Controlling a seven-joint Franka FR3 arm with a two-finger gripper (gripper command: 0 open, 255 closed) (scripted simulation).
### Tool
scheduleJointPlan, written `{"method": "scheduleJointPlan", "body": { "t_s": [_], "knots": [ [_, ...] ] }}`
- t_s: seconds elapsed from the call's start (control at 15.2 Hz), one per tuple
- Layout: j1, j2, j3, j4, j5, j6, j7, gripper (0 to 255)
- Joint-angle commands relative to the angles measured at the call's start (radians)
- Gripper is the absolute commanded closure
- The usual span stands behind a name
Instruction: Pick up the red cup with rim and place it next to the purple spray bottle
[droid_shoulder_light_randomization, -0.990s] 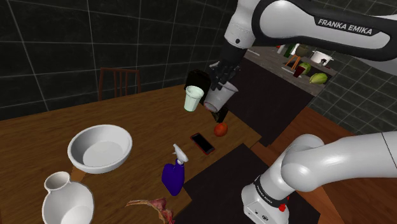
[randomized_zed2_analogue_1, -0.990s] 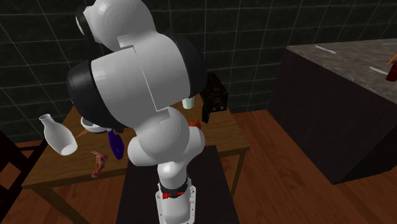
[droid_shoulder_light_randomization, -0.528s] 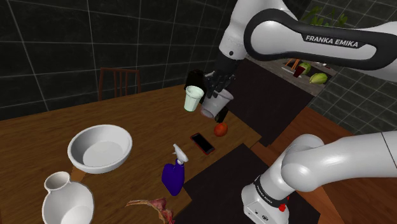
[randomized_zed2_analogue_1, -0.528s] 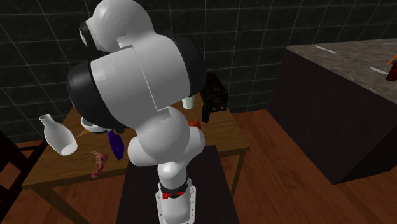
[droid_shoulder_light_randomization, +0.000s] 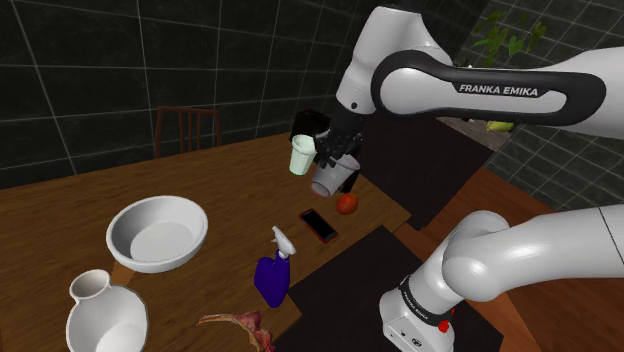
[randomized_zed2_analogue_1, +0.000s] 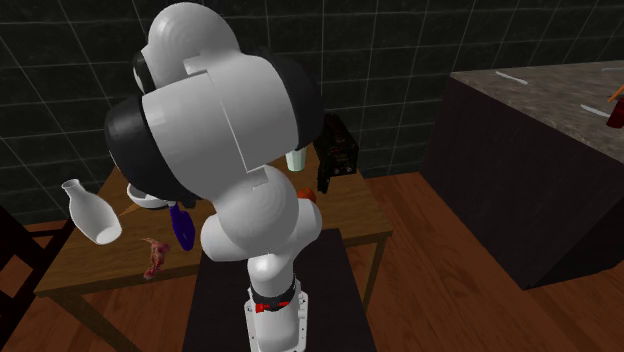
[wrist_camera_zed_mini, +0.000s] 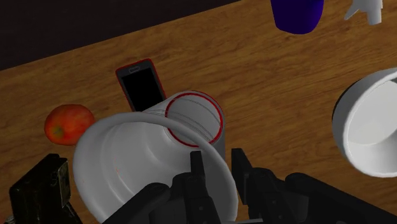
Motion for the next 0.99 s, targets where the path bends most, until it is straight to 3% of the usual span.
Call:
{"method": "scheduleJointPlan", "body": {
  "t_s": [0.0, 0.92],
  "knots": [
    [0.000, 0.003, 0.002, -0.024, 0.001, 0.028, 0.001, 255],
    [0.001, 0.068, 0.026, -0.170, 0.006, 0.238, 0.015, 255]
  ]
}}
